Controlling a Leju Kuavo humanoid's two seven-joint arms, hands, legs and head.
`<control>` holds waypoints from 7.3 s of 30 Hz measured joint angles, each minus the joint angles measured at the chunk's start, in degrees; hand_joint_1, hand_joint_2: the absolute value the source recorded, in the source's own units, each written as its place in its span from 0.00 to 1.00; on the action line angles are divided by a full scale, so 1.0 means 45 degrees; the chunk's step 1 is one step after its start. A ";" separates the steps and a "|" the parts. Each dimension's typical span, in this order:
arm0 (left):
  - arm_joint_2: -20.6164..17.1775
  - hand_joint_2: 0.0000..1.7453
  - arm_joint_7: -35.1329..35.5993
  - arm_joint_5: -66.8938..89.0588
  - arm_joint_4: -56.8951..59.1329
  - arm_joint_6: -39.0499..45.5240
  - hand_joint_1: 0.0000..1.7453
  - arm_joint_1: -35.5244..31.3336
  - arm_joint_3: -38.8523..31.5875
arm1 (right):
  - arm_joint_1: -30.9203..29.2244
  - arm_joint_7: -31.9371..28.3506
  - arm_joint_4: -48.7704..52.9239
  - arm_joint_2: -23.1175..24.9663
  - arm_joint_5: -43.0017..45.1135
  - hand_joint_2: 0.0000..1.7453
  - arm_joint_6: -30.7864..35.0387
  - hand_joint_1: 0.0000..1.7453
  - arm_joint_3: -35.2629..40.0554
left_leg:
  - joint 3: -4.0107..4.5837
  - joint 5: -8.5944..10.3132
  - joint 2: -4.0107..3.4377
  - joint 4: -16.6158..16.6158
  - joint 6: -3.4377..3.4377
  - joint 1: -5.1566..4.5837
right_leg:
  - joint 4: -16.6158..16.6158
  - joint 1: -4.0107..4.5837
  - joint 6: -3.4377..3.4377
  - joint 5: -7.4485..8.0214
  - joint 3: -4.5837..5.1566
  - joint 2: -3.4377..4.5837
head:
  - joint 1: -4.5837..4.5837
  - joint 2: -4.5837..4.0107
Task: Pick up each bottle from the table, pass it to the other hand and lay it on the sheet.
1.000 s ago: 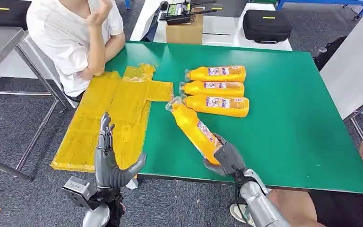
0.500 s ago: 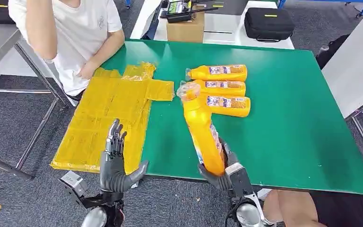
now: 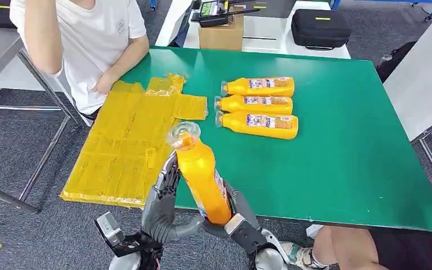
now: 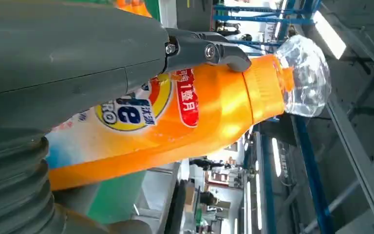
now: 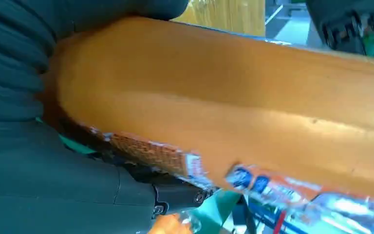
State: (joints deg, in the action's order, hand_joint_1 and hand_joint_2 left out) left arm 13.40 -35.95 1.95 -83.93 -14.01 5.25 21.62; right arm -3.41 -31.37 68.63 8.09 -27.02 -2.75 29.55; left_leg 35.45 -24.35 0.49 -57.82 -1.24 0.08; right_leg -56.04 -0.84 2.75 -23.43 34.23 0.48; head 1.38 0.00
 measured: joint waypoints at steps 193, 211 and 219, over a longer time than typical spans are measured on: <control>-0.1360 1.00 0.2152 -0.3876 -0.1530 -0.0801 0.00 -0.2264 -0.4012 | -0.2709 0.3678 -0.2769 -0.2895 -0.7339 1.00 0.4327 0.00 -0.2133 | 0.0001 0.0025 0.0005 -0.0003 0.0024 0.0001 | -0.0020 0.0004 -0.0006 0.0004 0.0003 -0.0018 | 0.0000 0.0000; -0.1355 1.00 0.2560 -0.3293 -0.1520 -0.0432 0.00 -0.1669 -0.4041 | -0.5648 0.5911 -0.5791 -0.2982 -0.7188 1.00 0.0786 1.00 -0.0879 | -0.0138 0.0018 -0.0059 -0.0002 0.0025 0.0001 | -0.0007 0.0004 -0.0013 0.0010 -0.0093 0.0008 | -0.0005 0.0000; -0.1379 1.00 0.2613 -0.3371 -0.1025 -0.0694 0.00 -0.1983 -0.4022 | -0.7750 0.4479 -0.7896 -0.3384 -0.5261 1.00 -0.2576 1.00 -0.0171 | -0.0220 0.0023 -0.0064 -0.0002 0.0023 -0.0001 | -0.0001 0.0004 -0.0043 0.0046 -0.0126 0.0035 | -0.0010 0.0000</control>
State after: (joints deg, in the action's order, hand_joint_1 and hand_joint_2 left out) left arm 7.19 -24.20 -13.22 -88.55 -17.13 -3.67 3.52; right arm -38.28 -11.21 33.10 -7.14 -50.69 -14.35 28.78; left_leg 34.46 -24.25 0.21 -57.83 -1.14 0.07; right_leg -56.05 -0.82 2.55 -23.22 33.67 0.63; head 1.33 0.00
